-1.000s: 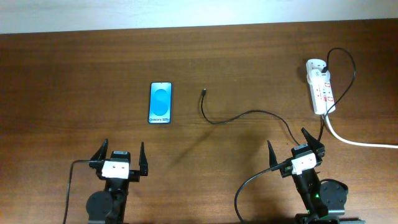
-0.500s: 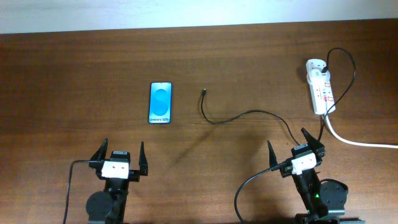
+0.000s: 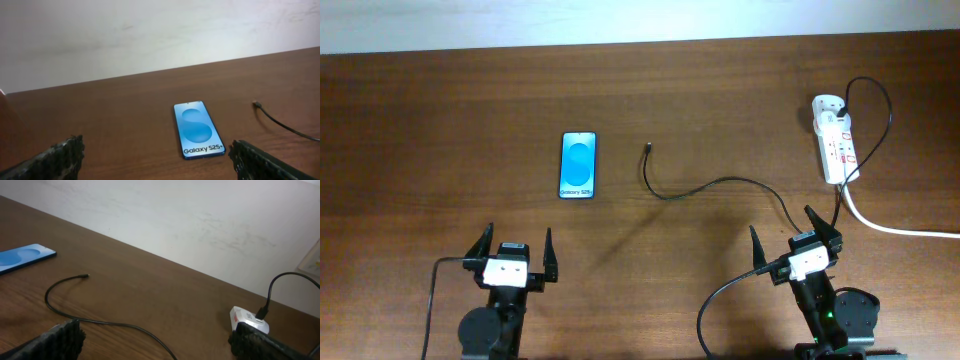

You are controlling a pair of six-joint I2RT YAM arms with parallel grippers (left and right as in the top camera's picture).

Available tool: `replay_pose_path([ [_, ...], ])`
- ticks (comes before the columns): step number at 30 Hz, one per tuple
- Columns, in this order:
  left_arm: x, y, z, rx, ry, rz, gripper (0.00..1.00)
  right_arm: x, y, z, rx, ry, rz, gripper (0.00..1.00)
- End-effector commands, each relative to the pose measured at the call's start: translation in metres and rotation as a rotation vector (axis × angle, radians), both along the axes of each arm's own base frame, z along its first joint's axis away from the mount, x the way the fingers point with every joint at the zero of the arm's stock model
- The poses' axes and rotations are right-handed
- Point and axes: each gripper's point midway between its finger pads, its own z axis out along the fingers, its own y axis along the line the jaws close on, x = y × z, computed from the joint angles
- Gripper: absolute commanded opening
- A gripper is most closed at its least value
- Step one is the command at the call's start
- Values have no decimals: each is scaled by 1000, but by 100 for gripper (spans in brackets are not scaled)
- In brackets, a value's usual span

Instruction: Plug charger to phone and switch on socket

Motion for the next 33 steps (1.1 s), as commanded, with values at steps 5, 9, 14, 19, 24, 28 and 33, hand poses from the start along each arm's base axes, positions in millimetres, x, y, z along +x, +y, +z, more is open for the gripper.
replay_pose_path([
  [5,-3,3,20,-11,-37,14,99,0,1,-1,14,3,5,98],
  [9,-6,3,41,23,9,12,99,0,1,-1,14,3,5,98],
  [14,5,2,81,27,63,10,99,0,1,-1,14,3,5,98],
  [19,28,-10,113,27,175,-48,99,0,1,-1,14,3,5,98],
  [24,58,-28,123,13,353,-139,99,0,1,-1,14,3,5,98],
  [28,90,-41,110,-10,607,-200,99,0,1,-1,14,3,5,98],
  [33,116,-44,71,-22,988,-193,99,0,1,-1,14,3,5,98],
])
